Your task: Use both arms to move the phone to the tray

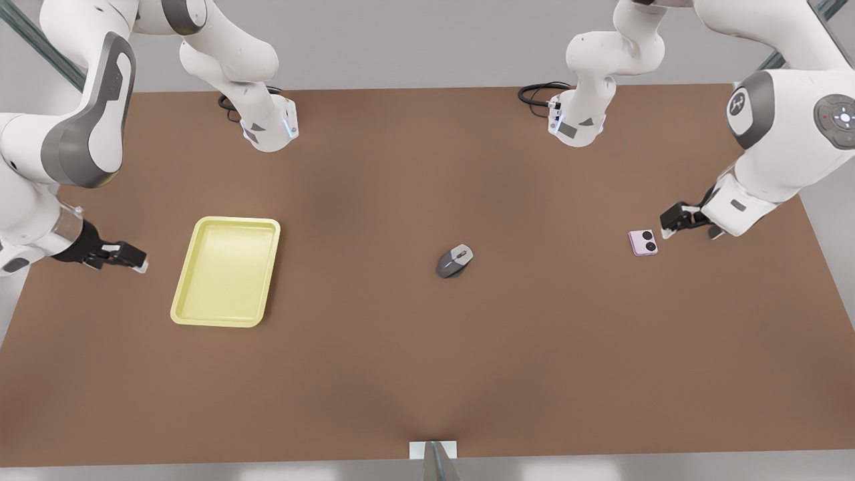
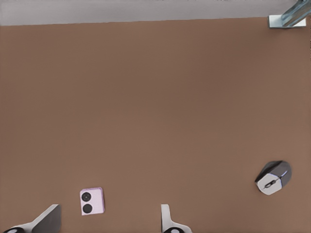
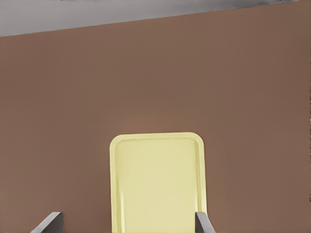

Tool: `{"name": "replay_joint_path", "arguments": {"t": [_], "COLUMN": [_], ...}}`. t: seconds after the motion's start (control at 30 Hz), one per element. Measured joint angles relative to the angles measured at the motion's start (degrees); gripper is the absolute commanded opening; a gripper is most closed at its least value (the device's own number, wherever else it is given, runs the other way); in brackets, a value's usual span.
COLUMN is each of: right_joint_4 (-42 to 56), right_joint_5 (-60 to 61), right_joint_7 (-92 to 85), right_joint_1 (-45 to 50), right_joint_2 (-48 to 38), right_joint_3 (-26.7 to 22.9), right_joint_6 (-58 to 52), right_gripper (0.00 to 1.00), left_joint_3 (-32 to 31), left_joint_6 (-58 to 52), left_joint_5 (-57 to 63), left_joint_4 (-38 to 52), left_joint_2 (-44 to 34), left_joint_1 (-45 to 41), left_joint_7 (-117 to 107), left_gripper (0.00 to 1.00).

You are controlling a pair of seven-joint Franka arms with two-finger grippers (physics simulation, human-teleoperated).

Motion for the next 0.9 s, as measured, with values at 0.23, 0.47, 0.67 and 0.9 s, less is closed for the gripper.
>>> {"name": "replay_joint_path", "arguments": {"t": [0.23, 0.47, 0.67, 0.9], "right_joint_4": [0.0, 0.0, 0.0, 0.0], "right_joint_5": [-0.2, -0.3, -0.3, -0.3], "right_joint_7": [0.0, 0.0, 0.1, 0.1], "right_joint_1": [0.0, 0.0, 0.0, 0.0], "right_joint_2": [0.0, 0.0, 0.0, 0.0], "right_joint_3": [0.0, 0.0, 0.0, 0.0], "right_joint_6": [1.5, 2.0, 2.1, 2.2], "right_gripper": [1.0, 1.0, 1.0, 1.0], "left_joint_3": [2.4, 10.1, 14.2, 15.9], "left_joint_6": [13.3, 37.6, 48.6, 57.1], "left_joint_5": [-0.1, -0.2, -0.4, -0.8], "left_joint_4": [-31.0, -45.0, -49.3, -54.7], "left_joint_2": [-7.6, -0.4, 3.2, 4.4], "left_joint_1": [-1.7, -3.4, 0.6, 0.1], "left_joint_7": [0.1, 3.5, 8.1, 12.4], "left_gripper": [1.0, 1.0, 1.0, 1.0]}}
